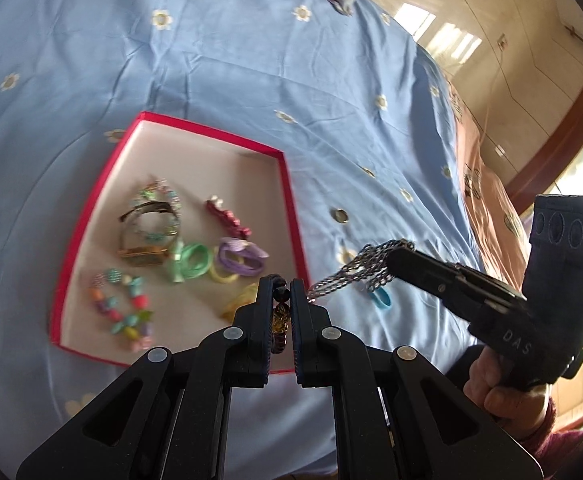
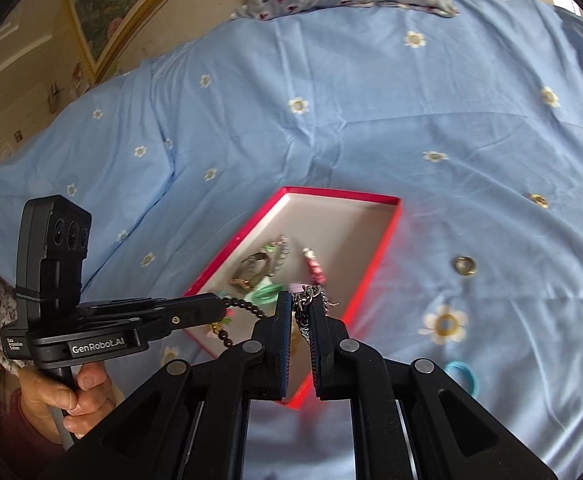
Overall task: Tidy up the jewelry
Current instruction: 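Carry black bracelet with left gripper while right gripper carries silver chain into box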
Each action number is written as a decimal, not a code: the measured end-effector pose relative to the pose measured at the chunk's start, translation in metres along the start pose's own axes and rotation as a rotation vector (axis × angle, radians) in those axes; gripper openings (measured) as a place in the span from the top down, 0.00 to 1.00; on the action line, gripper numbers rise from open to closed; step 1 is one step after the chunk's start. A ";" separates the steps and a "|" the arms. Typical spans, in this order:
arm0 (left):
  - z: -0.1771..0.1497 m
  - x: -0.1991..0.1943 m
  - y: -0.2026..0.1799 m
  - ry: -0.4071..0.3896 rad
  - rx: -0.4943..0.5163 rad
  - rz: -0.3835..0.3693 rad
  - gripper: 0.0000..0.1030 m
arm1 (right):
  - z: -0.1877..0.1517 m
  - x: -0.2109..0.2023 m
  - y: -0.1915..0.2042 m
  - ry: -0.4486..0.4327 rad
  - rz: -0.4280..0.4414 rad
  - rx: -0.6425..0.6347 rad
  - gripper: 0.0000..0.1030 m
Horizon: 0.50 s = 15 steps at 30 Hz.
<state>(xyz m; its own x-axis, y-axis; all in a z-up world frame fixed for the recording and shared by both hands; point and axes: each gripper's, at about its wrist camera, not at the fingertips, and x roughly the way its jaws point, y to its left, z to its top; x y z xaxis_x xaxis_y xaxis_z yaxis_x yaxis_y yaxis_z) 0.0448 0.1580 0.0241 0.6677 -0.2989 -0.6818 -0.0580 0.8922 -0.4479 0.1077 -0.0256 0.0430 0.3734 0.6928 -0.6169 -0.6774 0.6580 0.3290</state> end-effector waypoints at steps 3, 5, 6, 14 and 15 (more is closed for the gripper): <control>0.000 -0.002 0.013 -0.003 -0.022 0.007 0.93 | 0.000 0.013 0.012 0.022 0.025 -0.022 0.93; -0.001 -0.002 0.020 -0.004 -0.036 0.015 0.93 | -0.002 0.023 0.019 0.040 0.037 -0.033 0.93; -0.001 -0.002 0.024 -0.004 -0.043 0.018 0.93 | -0.003 0.029 0.022 0.052 0.045 -0.036 0.93; -0.006 -0.001 0.049 0.002 -0.087 0.037 0.93 | -0.017 0.063 0.030 0.141 0.069 -0.035 0.93; -0.007 -0.001 0.053 0.003 -0.093 0.041 0.93 | -0.018 0.065 0.030 0.147 0.069 -0.035 0.93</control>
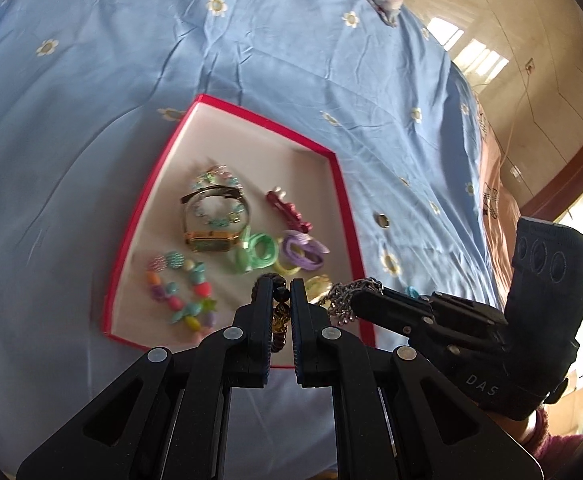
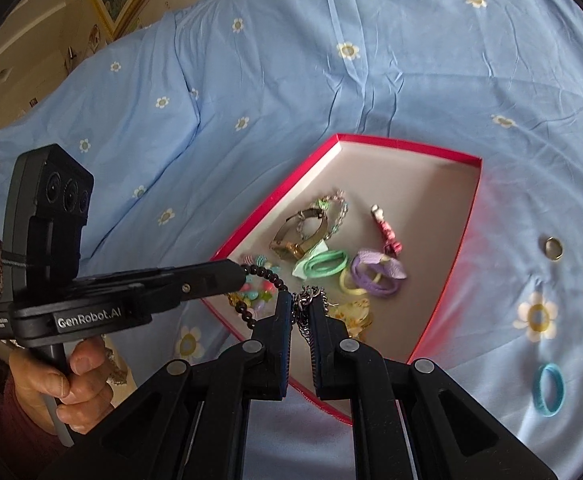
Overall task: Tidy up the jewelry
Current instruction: 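Carry black bracelet with left gripper while right gripper carries silver chain into box, then open left gripper while right gripper opens, then lift both away from the box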
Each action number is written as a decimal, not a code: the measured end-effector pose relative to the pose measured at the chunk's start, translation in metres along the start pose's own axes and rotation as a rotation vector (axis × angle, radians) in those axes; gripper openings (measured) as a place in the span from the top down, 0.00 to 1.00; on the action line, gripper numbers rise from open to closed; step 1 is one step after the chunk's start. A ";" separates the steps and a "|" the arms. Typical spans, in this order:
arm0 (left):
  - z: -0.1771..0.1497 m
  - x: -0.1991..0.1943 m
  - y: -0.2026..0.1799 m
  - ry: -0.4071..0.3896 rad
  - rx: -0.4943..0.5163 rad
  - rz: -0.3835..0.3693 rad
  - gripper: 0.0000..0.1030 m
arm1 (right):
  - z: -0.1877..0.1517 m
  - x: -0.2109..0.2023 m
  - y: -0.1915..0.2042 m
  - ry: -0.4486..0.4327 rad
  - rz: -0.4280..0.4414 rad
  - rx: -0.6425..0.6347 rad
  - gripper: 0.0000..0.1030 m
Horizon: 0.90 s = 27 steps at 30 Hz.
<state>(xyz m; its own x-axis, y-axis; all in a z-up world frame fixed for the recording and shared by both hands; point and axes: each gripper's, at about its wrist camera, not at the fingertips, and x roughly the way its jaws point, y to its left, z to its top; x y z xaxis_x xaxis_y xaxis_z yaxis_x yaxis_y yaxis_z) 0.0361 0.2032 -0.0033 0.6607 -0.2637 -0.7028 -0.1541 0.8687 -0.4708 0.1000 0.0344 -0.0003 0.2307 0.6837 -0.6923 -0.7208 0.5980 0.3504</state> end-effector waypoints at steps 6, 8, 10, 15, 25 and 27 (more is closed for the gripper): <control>-0.003 0.005 0.019 0.011 -0.032 0.025 0.93 | -0.003 0.011 -0.004 0.028 -0.015 0.003 0.93; -0.004 0.007 0.024 0.014 -0.041 0.034 0.93 | -0.004 0.013 -0.007 0.037 -0.022 0.008 0.93; -0.005 0.008 0.029 0.018 -0.051 0.042 0.93 | -0.004 0.016 -0.009 0.044 -0.029 0.010 0.93; -0.009 0.014 0.039 0.035 -0.068 0.062 0.93 | -0.006 0.024 -0.014 0.058 -0.044 0.017 0.93; -0.013 0.023 0.047 0.060 -0.080 0.092 0.93 | -0.007 0.031 -0.021 0.065 -0.067 0.018 0.93; -0.014 0.024 0.047 0.065 -0.081 0.096 0.93 | -0.007 0.032 -0.023 0.066 -0.066 0.021 0.93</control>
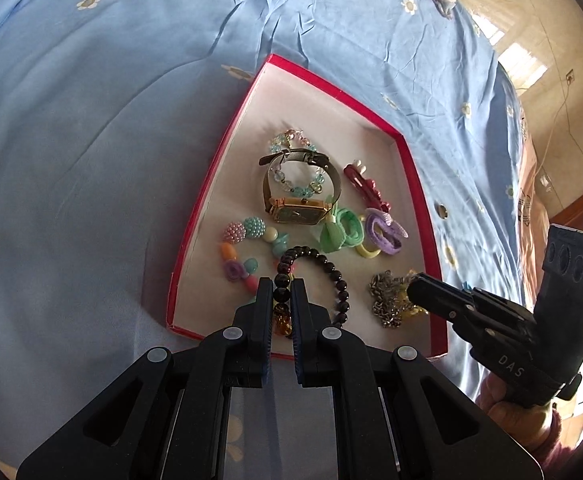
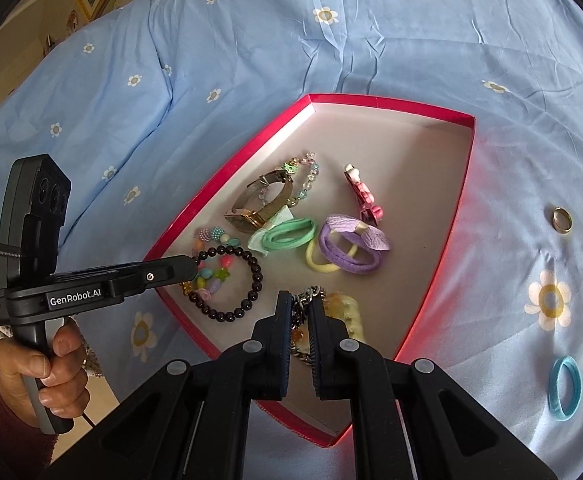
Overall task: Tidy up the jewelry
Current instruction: 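Open left gripper while right gripper opens, then lift both away from the box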
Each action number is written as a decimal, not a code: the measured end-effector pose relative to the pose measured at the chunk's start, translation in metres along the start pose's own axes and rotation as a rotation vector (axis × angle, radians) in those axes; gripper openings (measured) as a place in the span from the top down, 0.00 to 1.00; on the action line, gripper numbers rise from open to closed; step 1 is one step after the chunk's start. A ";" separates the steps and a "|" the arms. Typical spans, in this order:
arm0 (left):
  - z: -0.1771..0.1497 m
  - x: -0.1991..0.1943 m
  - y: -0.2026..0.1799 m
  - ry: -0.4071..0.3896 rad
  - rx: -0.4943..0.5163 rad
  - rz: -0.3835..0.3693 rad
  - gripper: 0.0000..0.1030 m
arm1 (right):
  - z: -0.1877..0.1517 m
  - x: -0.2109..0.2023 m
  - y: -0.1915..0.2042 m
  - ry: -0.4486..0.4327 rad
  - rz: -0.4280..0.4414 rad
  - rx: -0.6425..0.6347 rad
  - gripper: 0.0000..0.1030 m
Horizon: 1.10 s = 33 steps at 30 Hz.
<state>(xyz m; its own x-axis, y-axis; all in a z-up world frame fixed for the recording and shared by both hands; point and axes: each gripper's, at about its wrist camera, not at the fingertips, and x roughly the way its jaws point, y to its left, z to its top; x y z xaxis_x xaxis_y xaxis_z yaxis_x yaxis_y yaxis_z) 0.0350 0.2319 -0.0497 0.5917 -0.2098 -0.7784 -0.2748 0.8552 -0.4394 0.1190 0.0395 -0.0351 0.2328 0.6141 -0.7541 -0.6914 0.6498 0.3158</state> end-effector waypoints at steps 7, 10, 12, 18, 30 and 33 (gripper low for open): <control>0.000 0.002 -0.002 0.005 0.000 0.013 0.93 | 0.000 0.001 -0.002 0.001 0.000 0.005 0.93; 0.000 0.001 -0.002 0.006 -0.002 0.017 0.93 | 0.000 0.001 -0.003 0.002 0.002 0.007 0.93; 0.000 0.001 -0.003 0.006 -0.004 0.022 0.93 | 0.000 0.002 -0.003 0.003 0.004 0.006 0.93; 0.001 -0.002 -0.006 0.003 -0.007 0.029 0.87 | 0.000 0.001 -0.006 0.004 0.021 0.023 0.88; 0.000 -0.014 -0.019 -0.031 0.036 0.046 0.50 | 0.003 -0.024 -0.015 -0.075 0.028 0.070 0.58; -0.002 -0.017 -0.022 -0.043 0.043 0.058 0.37 | 0.001 -0.031 -0.019 -0.092 0.023 0.082 0.55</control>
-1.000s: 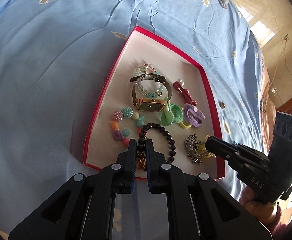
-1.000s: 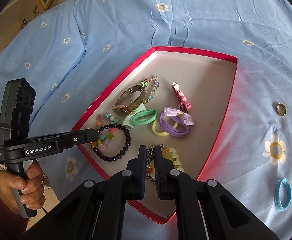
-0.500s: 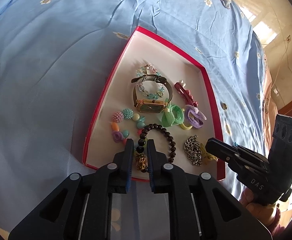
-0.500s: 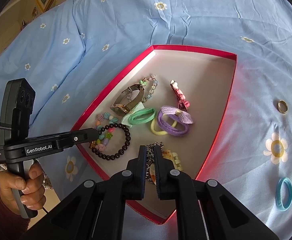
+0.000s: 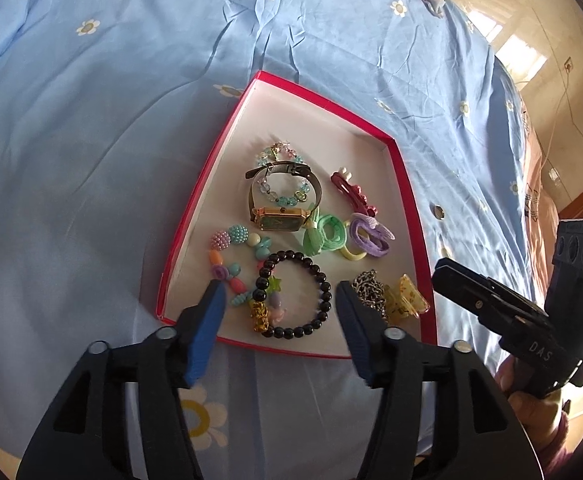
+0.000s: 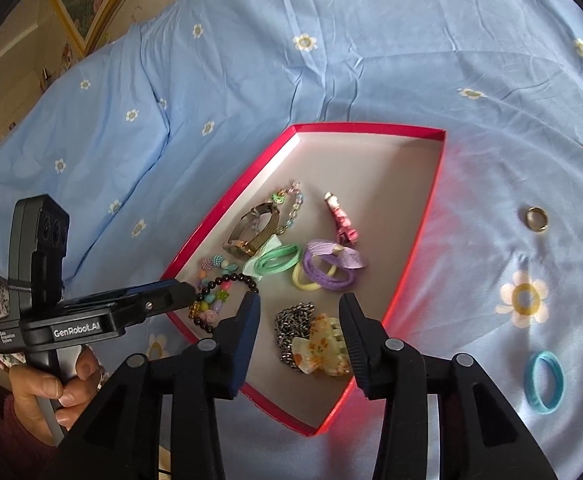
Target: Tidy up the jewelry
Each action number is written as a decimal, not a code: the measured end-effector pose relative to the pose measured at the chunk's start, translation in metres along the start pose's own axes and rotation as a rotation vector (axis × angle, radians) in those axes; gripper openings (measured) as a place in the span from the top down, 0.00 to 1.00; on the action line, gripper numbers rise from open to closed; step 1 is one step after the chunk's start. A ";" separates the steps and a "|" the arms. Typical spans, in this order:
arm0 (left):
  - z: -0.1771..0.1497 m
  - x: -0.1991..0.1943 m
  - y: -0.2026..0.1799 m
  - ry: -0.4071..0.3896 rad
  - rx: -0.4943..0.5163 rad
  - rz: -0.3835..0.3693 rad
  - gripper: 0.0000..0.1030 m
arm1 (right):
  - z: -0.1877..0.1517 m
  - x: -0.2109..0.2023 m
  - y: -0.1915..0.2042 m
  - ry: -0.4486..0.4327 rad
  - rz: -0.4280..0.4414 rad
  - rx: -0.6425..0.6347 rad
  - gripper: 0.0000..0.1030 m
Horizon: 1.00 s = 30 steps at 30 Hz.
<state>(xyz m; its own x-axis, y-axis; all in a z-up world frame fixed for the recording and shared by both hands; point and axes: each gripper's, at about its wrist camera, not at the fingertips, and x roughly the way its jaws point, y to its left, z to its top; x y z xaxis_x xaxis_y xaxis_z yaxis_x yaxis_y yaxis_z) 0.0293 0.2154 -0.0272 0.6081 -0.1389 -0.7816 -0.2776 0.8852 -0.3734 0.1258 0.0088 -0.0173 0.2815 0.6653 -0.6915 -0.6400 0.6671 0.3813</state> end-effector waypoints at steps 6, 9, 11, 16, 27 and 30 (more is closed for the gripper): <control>-0.007 -0.010 -0.005 -0.030 0.007 0.025 0.24 | -0.006 -0.013 -0.006 -0.034 -0.003 0.030 0.43; -0.012 -0.013 -0.006 -0.033 0.009 0.029 0.22 | -0.010 -0.021 -0.007 -0.058 -0.002 0.034 0.34; -0.017 -0.015 -0.007 -0.036 0.012 0.037 0.21 | -0.013 -0.026 -0.007 -0.072 -0.002 0.035 0.33; -0.029 -0.018 -0.009 -0.048 0.008 0.047 0.15 | -0.024 -0.035 -0.006 -0.098 -0.002 0.035 0.25; -0.059 -0.020 -0.006 -0.051 0.007 0.096 0.12 | -0.053 -0.039 -0.001 -0.105 -0.002 0.026 0.21; -0.065 -0.025 -0.009 -0.071 0.024 0.130 0.12 | -0.056 -0.041 -0.001 -0.106 -0.009 0.021 0.21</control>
<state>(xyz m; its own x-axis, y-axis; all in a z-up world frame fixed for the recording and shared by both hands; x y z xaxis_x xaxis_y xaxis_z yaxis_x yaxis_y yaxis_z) -0.0312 0.1820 -0.0366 0.6199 0.0085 -0.7846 -0.3400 0.9041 -0.2589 0.0744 -0.0376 -0.0239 0.3622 0.6902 -0.6264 -0.6221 0.6795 0.3890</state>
